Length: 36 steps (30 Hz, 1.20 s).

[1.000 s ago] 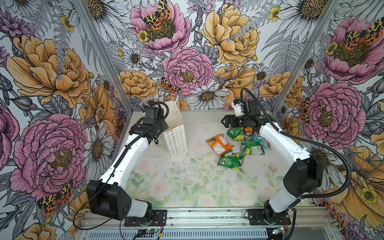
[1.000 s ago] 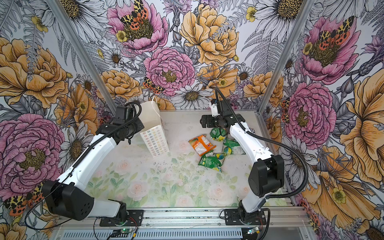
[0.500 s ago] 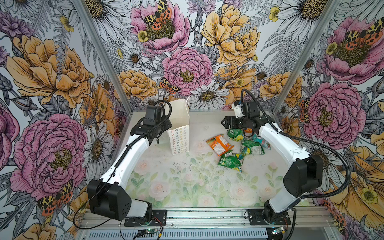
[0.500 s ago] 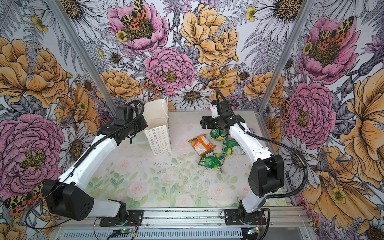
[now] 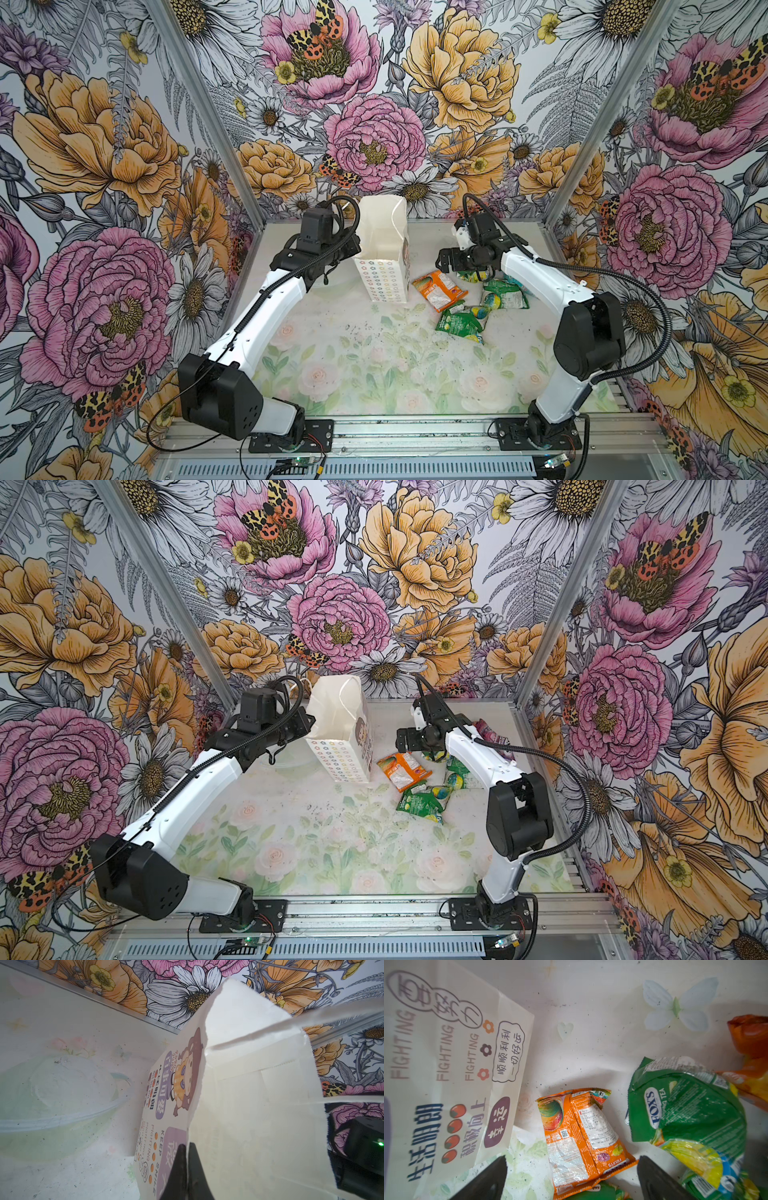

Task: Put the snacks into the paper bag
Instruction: 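Lower the right gripper onto the orange fruit-candy packet and grasp it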

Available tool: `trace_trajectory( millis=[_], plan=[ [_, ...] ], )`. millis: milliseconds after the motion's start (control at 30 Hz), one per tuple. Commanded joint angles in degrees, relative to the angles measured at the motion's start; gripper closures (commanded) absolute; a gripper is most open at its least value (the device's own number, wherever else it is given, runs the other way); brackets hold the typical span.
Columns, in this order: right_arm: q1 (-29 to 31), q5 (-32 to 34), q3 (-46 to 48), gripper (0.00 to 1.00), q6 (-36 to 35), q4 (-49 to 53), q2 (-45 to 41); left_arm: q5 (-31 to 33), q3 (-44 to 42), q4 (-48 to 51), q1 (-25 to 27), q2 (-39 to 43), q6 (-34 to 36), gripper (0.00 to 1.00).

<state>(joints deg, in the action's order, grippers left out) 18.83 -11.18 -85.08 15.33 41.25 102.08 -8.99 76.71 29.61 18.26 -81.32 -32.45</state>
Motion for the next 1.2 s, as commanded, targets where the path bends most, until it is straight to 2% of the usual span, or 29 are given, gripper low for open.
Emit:
trace_trajectory(
  millis=[0, 267, 533, 900, 1067, 1167],
  plan=[
    [0.6, 1.3, -0.1, 0.00, -2.0, 1.6, 2.6, -3.5, 1.4, -2.4, 0.4, -1.5, 0.3, 1.00],
    [1.4, 1.9, -1.9, 0.00, -4.2, 2.5, 9.3, -2.8, 0.8, -1.6, 0.5, -1.3, -1.4, 1.00],
    [2.1, 2.7, -4.7, 0.00, -9.8, 5.7, 14.5, -1.7, 1.0, 0.5, 0.5, -1.1, -1.3, 1.00],
    [3.4, 3.5, -5.7, 0.00, -15.8, 8.7, 18.6, -2.0, 0.0, 0.5, -0.1, -1.2, -1.8, 1.00],
    [4.1, 4.0, -5.0, 0.07, -15.5, 8.7, 19.3, -1.6, -0.8, 0.5, -0.1, -0.6, -2.1, 1.00],
    [4.4, 4.1, -4.6, 0.17, -15.1, 8.8, 19.1, -1.5, -1.5, 0.5, -0.4, 0.0, -2.3, 1.00]
  ],
)
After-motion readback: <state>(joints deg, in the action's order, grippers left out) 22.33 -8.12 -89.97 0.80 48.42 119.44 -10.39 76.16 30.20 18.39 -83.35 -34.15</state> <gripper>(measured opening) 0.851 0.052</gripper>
